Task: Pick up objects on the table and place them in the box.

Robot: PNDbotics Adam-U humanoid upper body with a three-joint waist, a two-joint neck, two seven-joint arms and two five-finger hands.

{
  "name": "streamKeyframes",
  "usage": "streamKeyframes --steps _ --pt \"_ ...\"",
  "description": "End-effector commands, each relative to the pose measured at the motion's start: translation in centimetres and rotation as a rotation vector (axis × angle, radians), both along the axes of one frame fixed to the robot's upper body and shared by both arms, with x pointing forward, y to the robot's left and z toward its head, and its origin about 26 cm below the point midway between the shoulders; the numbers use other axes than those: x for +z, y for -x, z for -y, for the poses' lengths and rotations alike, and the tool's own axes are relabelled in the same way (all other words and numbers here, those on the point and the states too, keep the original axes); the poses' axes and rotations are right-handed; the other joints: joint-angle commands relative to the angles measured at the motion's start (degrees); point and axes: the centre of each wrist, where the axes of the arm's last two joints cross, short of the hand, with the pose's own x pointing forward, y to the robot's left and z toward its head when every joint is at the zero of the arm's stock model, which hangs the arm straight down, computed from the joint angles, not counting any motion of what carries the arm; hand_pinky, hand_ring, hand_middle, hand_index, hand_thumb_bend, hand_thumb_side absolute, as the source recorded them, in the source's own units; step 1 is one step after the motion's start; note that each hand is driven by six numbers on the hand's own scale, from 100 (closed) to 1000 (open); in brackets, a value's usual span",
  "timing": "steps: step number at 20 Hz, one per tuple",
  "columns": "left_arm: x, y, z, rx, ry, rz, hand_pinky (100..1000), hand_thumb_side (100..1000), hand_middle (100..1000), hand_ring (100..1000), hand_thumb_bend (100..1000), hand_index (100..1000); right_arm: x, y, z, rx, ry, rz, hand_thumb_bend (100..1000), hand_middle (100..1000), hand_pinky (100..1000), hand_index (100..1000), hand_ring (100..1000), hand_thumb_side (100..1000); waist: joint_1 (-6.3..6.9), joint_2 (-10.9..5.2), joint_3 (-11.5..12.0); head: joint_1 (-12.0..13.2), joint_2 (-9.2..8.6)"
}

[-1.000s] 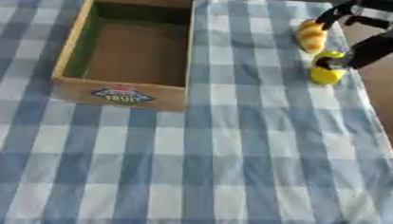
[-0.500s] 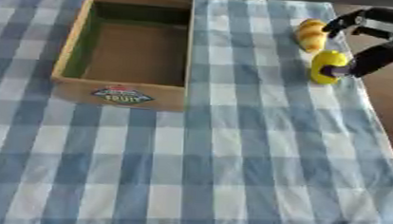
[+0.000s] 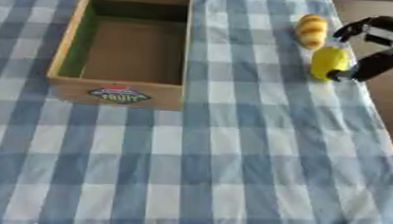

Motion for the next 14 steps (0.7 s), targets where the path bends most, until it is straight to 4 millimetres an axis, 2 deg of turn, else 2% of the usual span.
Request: streamKeyframes --steps 1,9,13,14 --pt "0.7 0.2 0.2 -0.013 -0.005 0.023 728 492 658 722 100 710 1.4 0.1 1.1 -0.032 0.008 0.039 437 811 881 908 957 338 0.13 -0.87 0.1 -0.2 -0.74" --pt "0.6 0.1 0.4 -0.022 0.002 0.018 729 499 659 723 100 710 0.7 -0.7 0.7 -0.035 -0.027 0.043 409 783 871 894 947 363 0.55 -0.41 0.3 -0.6 -1.15" --pt "0.6 0.1 0.5 -0.027 0.002 0.017 730 501 660 723 100 710 0.2 -1.1 0.9 -0.076 -0.042 0.062 412 748 863 872 931 315 0.62 -0.35 0.4 -0.6 -1.10" --pt "0.6 0.1 0.5 -0.027 0.002 0.017 730 503 660 724 100 710 0.0 -1.2 1.0 -0.084 -0.039 0.062 419 741 861 865 925 279 0.62 -0.34 0.4 -0.6 -1.11"
